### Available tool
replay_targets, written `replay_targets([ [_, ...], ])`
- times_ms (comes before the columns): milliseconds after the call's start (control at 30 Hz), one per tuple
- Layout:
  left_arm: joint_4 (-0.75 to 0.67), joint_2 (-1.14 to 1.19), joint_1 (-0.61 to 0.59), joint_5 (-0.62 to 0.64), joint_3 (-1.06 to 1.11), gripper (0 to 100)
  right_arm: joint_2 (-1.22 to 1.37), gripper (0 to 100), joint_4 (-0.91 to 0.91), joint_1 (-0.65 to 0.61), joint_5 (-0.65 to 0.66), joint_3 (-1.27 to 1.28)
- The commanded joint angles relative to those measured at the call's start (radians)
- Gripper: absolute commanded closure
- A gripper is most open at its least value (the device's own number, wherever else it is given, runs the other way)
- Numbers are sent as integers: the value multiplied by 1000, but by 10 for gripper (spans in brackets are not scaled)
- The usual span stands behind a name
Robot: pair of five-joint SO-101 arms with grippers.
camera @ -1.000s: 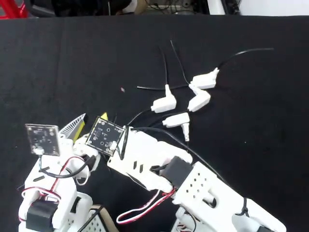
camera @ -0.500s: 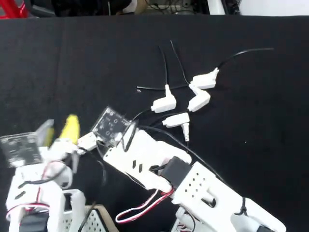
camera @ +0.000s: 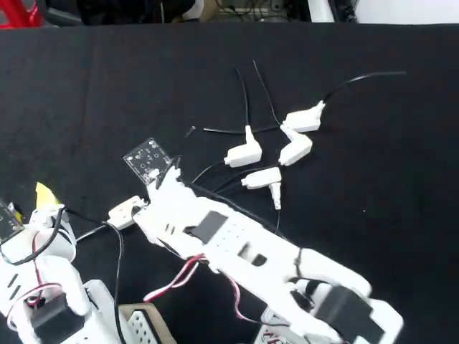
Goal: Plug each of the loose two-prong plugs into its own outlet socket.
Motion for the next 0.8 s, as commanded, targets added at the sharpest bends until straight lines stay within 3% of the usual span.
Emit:
replay_targets([
  [0,-20,0,-2,-6,-2,809,51,987,-55,2,-8,-84],
  [767,-18,0,-1,-5,30,809,314,987,-55,78,-18,-274],
])
